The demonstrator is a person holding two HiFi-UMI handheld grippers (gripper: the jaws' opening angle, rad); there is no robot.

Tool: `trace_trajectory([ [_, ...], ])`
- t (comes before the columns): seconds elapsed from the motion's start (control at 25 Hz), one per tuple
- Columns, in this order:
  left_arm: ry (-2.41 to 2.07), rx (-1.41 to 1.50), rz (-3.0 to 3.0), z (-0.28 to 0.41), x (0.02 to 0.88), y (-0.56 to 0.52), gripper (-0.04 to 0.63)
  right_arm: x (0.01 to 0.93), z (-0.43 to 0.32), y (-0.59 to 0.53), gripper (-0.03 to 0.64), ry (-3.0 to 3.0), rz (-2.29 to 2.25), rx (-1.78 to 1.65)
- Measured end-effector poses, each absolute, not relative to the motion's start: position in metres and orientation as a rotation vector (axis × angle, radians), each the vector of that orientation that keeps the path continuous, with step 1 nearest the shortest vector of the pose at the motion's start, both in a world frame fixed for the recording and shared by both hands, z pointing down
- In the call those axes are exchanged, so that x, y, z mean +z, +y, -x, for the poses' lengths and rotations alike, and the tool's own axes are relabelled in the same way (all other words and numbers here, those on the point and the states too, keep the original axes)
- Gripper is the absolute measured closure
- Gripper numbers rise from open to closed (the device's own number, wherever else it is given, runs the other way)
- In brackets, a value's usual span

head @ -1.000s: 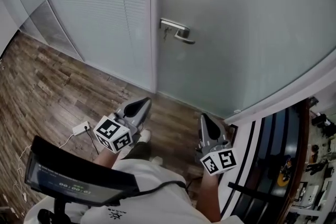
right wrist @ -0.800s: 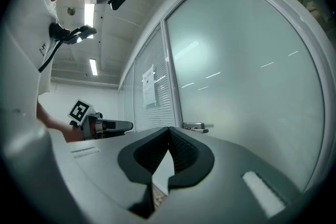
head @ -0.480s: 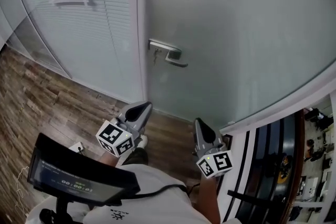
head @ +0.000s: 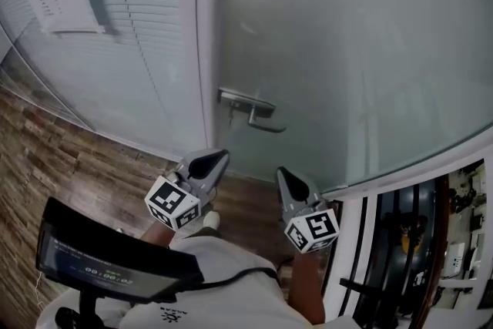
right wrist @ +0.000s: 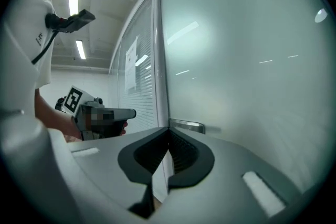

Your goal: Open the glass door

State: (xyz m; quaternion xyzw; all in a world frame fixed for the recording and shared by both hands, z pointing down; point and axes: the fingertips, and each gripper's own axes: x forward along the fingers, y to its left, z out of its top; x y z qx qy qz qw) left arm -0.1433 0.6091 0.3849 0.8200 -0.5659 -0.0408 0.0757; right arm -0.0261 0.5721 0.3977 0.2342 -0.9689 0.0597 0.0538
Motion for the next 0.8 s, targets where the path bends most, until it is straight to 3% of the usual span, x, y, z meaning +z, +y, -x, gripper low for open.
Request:
trace_trajectory([
  [0.4, -1.554, -0.122, -2.523, 0.18, 0.398, 0.561, 0.589, 0.44, 0.081, 0.502, 0.604, -2.735, -0.772, 0.024],
  [0.56, -1.542, -0.092, -2.512, 0.187, 0.411, 0.553, 0.589, 0.444, 0.078, 0.481, 0.564, -2.664, -0.815, -0.069],
  [0.64, -1.541, -0.094, -2.508, 0.189, 0.413, 0.55, 0.589, 0.444, 0.077, 0.47, 0.529, -2.62, -0.827, -0.153],
  [0.8, -1.556, -0.107, -2.49, 0.193, 0.414, 0.545, 0.589, 0.457, 0.083, 0.454, 0.394, -2.504, -0.737, -0.315],
])
